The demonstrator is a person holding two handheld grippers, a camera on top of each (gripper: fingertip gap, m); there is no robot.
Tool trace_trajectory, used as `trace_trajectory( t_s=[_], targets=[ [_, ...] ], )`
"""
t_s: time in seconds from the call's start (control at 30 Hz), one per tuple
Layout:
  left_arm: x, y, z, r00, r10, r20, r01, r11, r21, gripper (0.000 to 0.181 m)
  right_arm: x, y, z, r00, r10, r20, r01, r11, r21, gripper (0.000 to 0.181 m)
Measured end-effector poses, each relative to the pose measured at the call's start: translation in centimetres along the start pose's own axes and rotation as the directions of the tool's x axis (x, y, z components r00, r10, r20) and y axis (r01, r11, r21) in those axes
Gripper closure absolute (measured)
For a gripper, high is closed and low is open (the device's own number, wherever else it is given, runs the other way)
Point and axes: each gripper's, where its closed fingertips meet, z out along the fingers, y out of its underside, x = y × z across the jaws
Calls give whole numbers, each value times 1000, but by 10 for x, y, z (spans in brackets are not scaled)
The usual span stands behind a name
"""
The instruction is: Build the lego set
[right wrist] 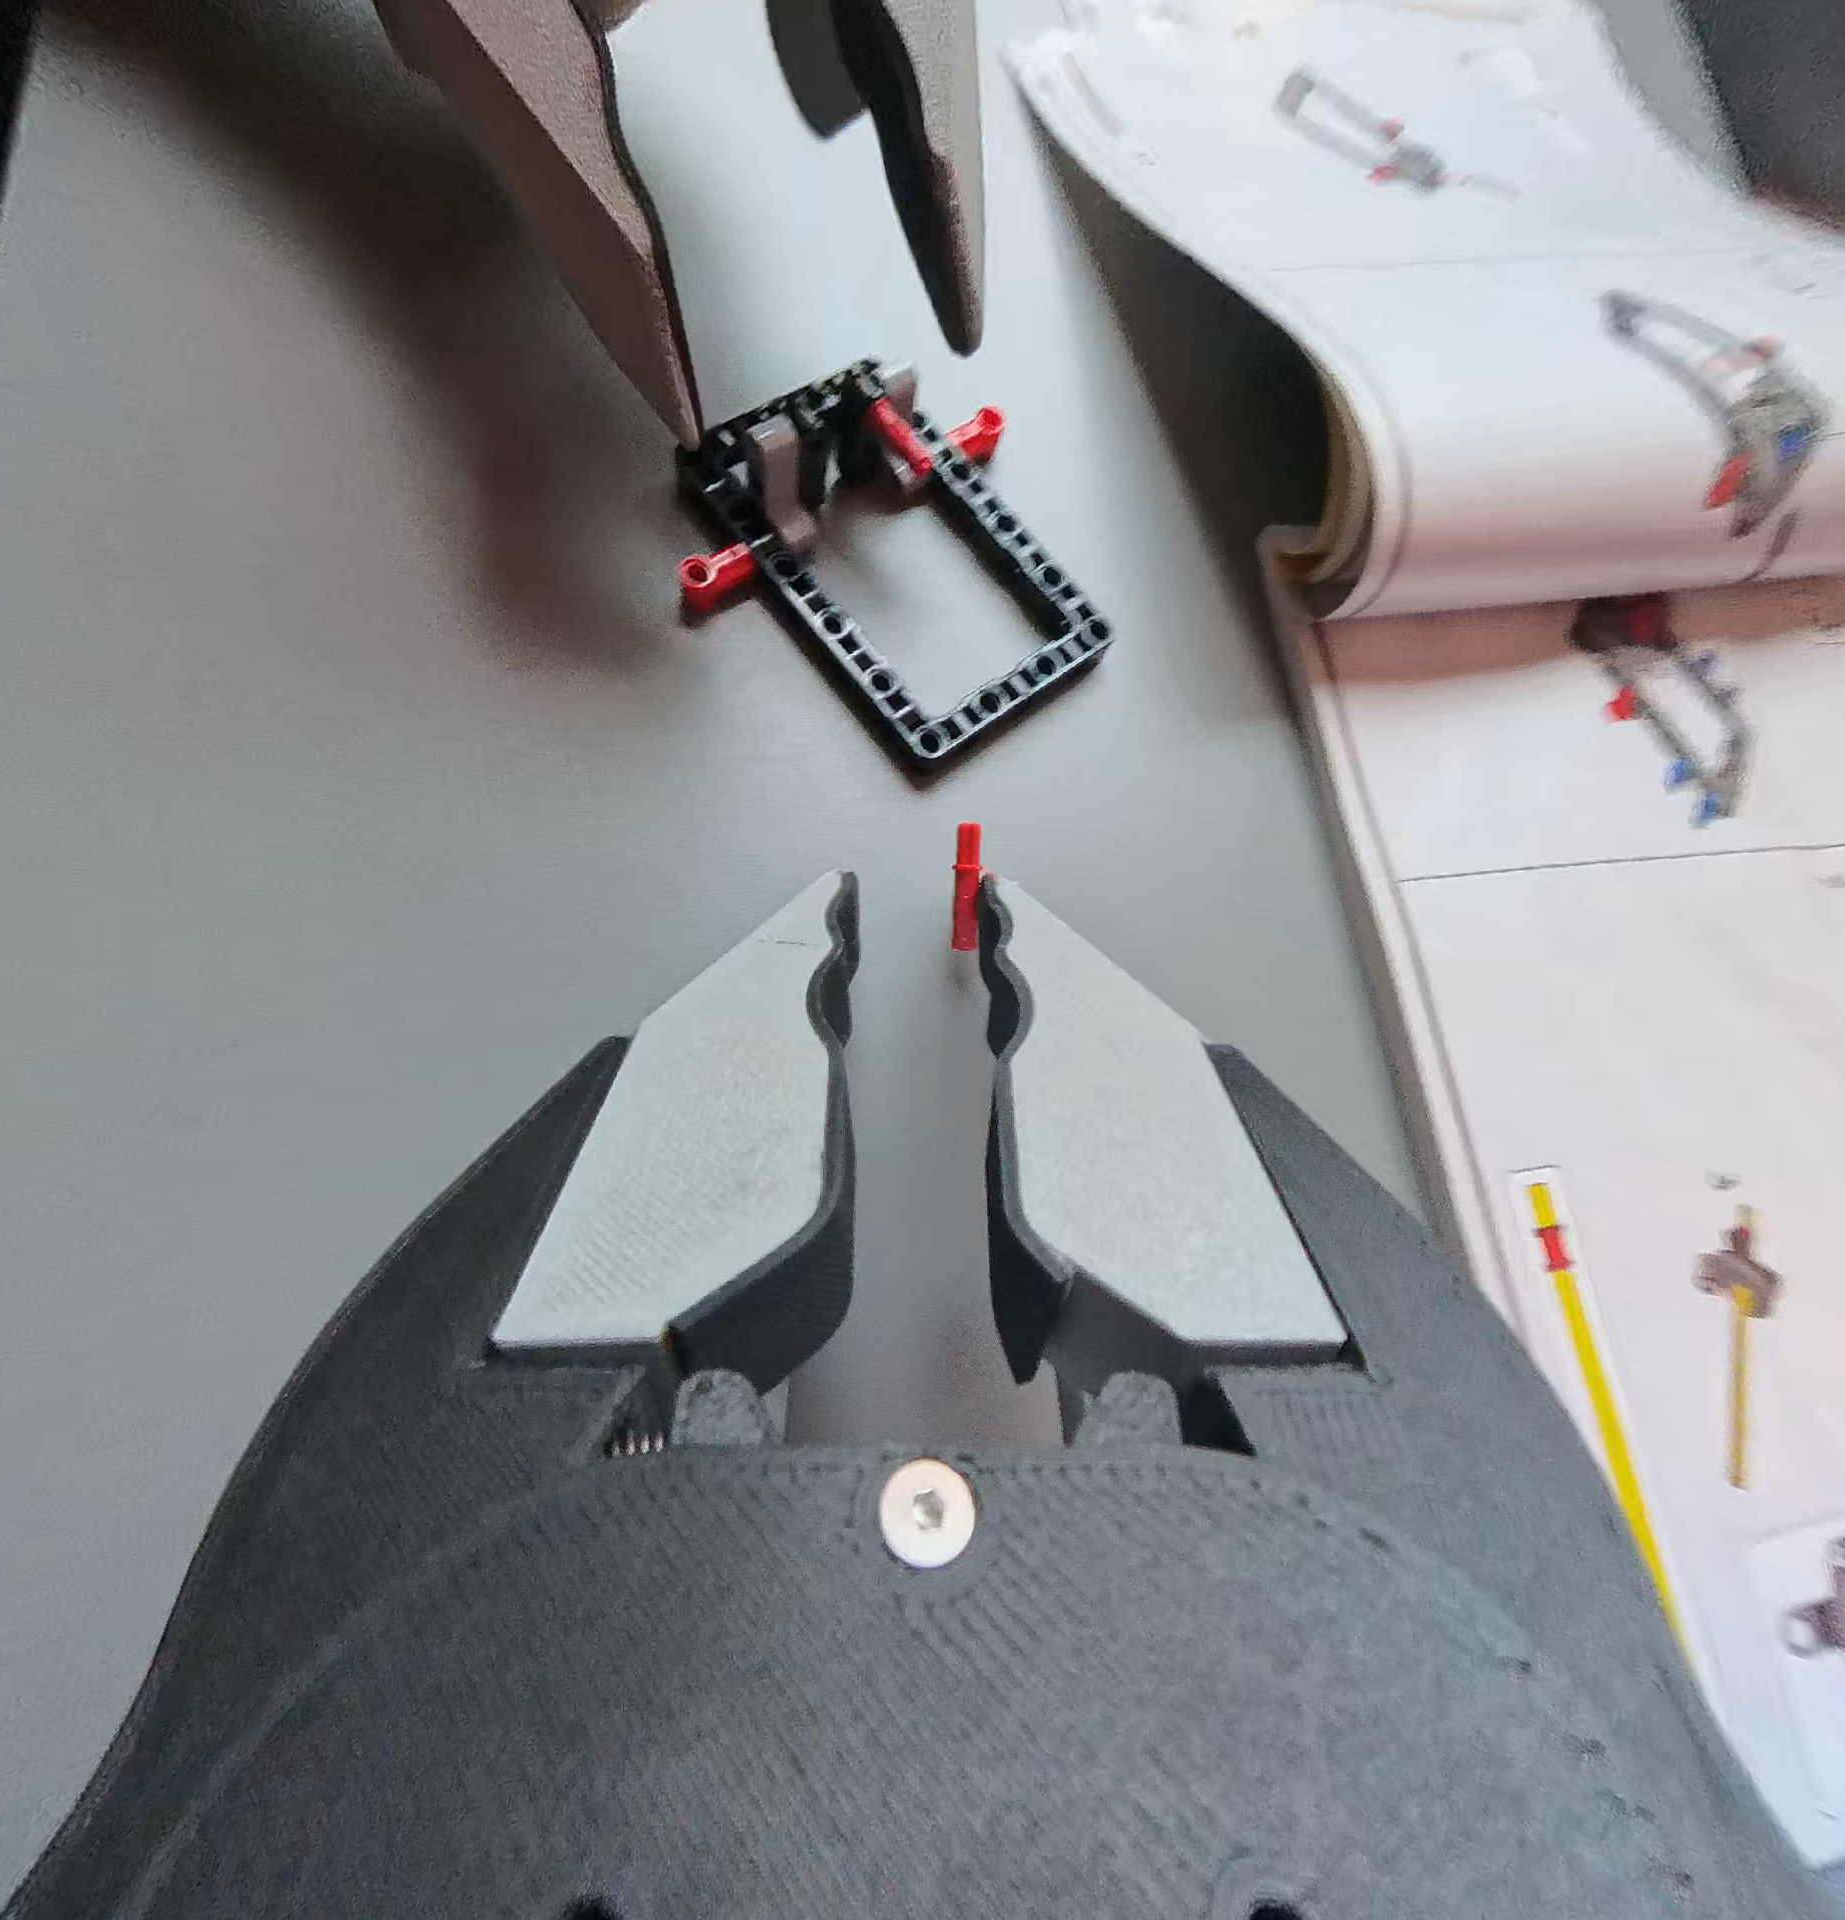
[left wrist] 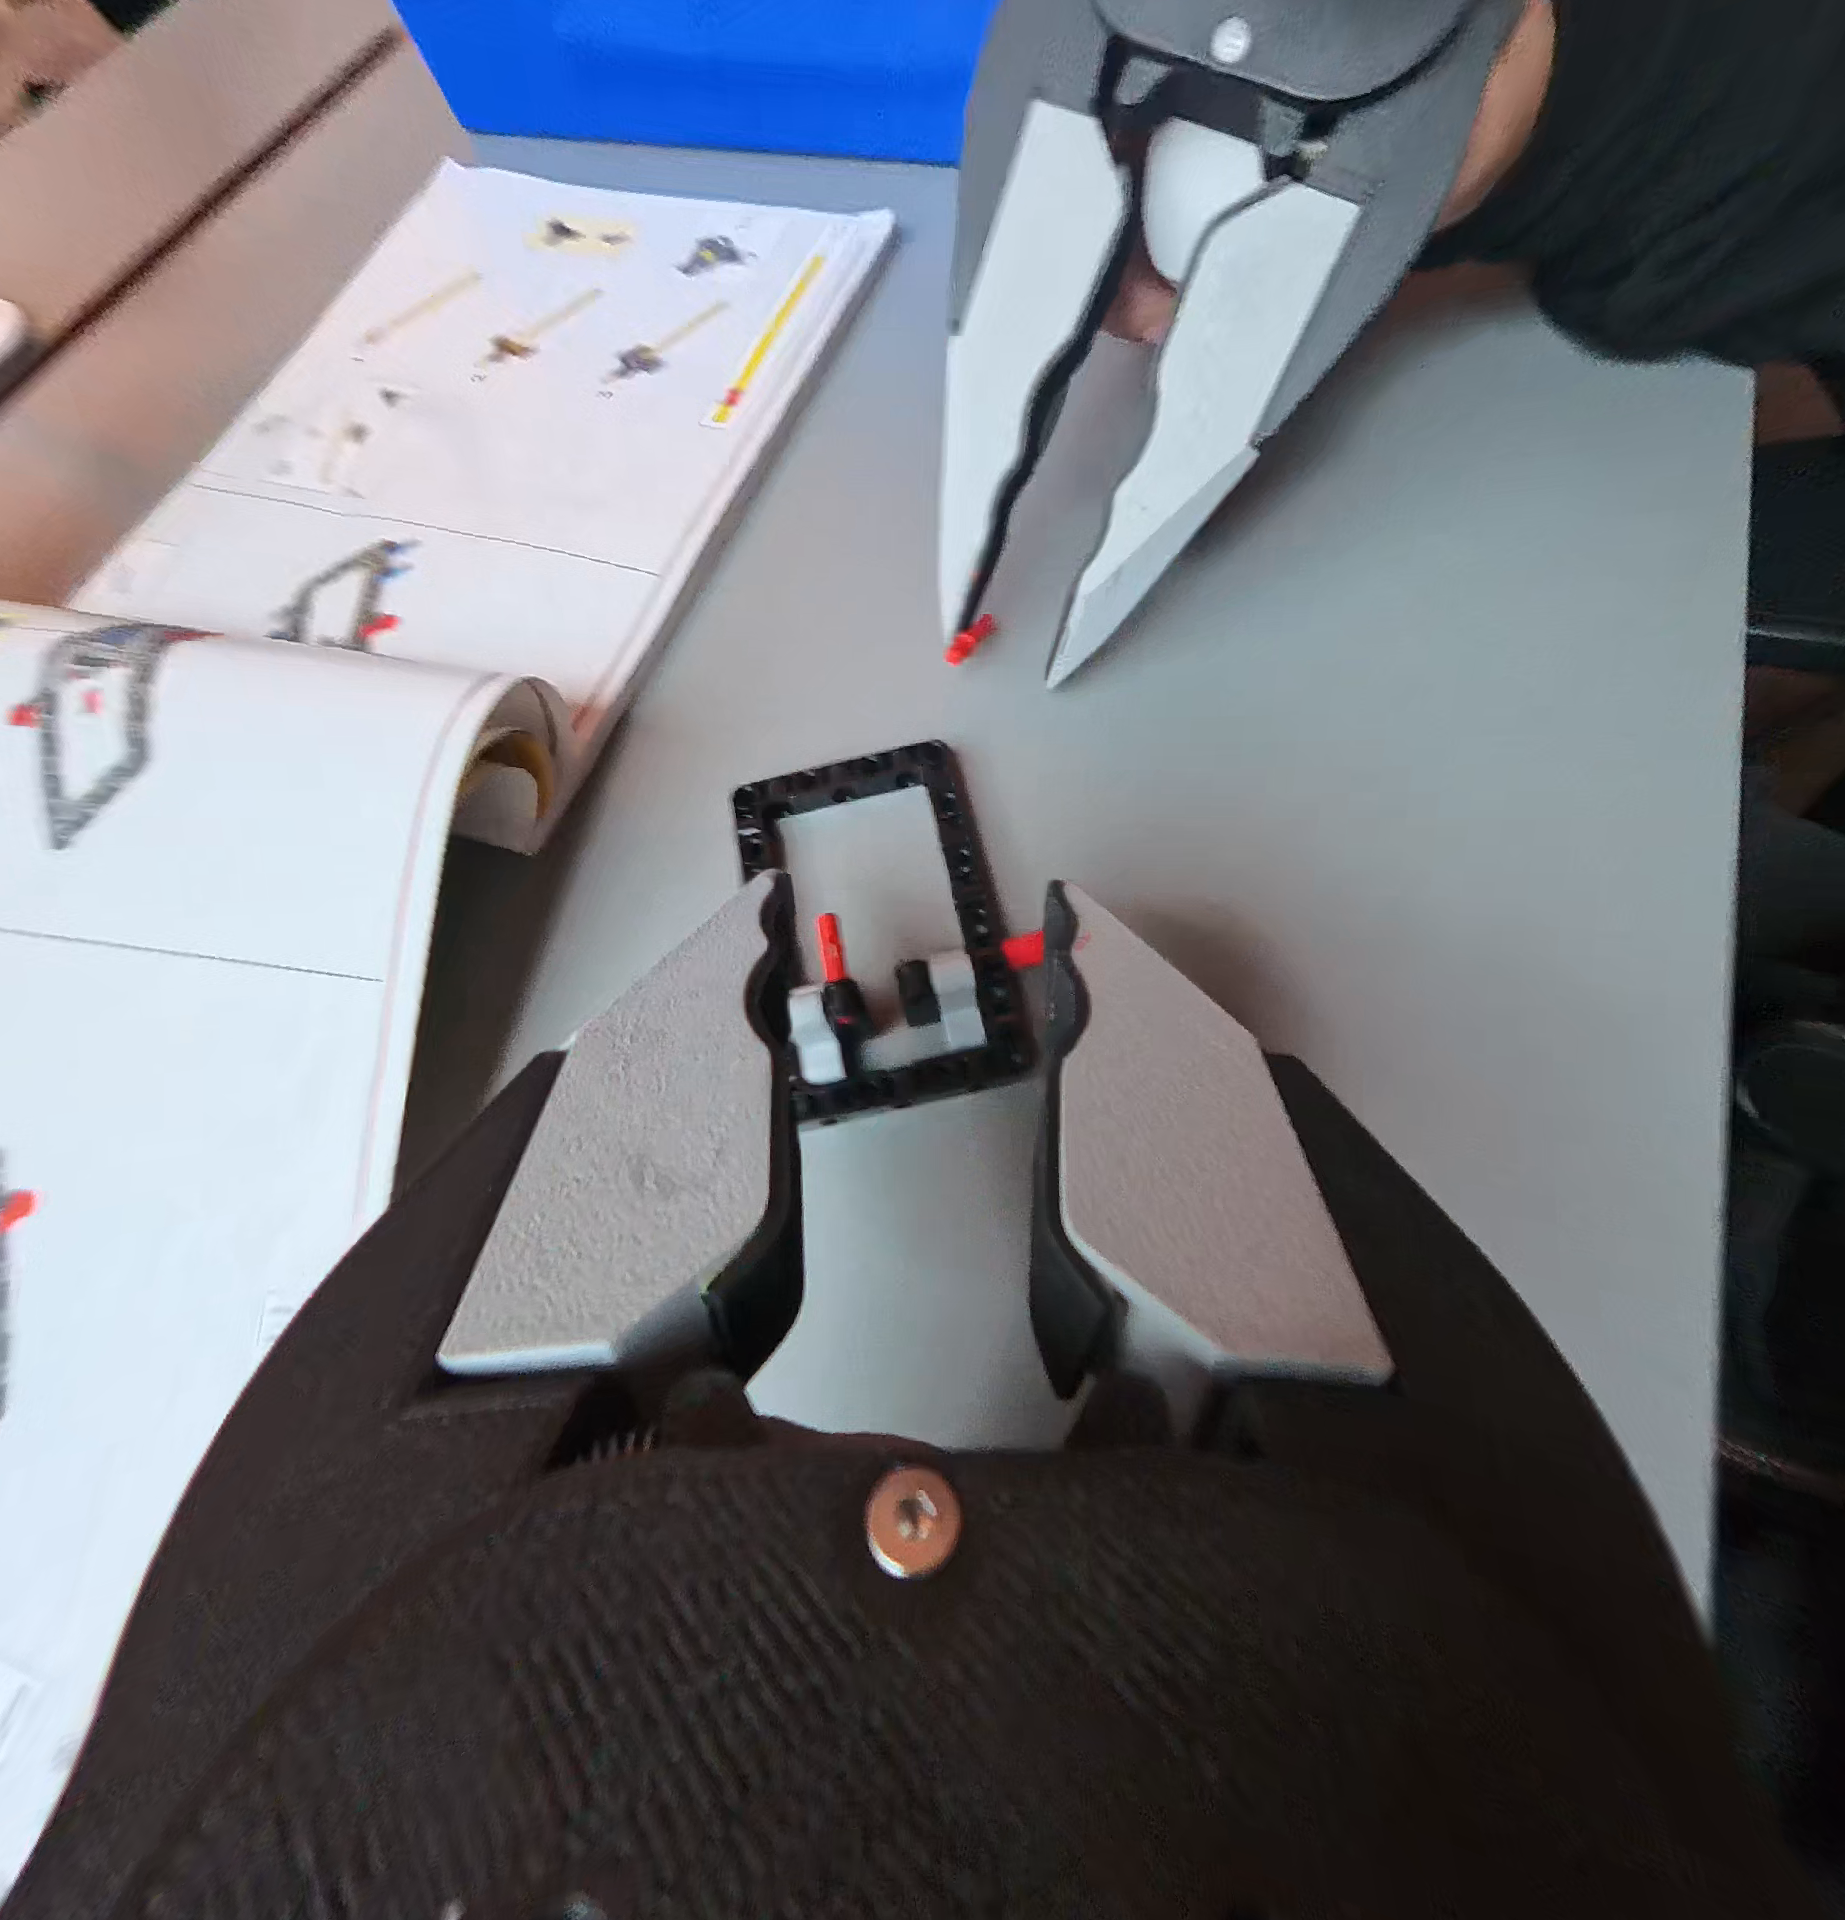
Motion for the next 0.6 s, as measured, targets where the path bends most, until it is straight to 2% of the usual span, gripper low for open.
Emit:
trace_trajectory(
  t_s=[0.07, 0.13, 0.17, 0.27, 0.37, 0.43, 0.6],
  targets=[
    [22, -3, 0, 990, -32, -138, 32, 999, -6, 136, -4, 2, 2, 999, 38, 33, -37, 999, -29, 148],
    [42, -23, -1, 967, -53, -250, 69, 996, 59, 139, -9, -8, -2, 999, 14, 42, -14, 1000, 8, 149],
    [46, -32, 1, 962, -54, -267, 77, 994, 74, 139, -13, -13, -3, 999, -12, 42, 12, 1000, 21, 151],
    [51, -43, 16, 963, -31, -269, 40, 999, 30, 139, -24, -21, -7, 996, -70, 51, 69, 997, 17, 152],
    [56, -23, 39, 963, -31, -269, -3, 992, -124, 139, -31, -22, -8, 994, -96, 51, 95, 995, 30, 153],
    [58, -12, 52, 964, -35, -264, -13, 984, -178, 143, -34, -20, -8, 994, -96, 59, 94, 995, 31, 154],
    [62, -14, 52, 966, -21, -257, -21, 987, -160, 144, -33, -7, -4, 994, -104, 46, 104, 995, -2, 154]
  ],
)
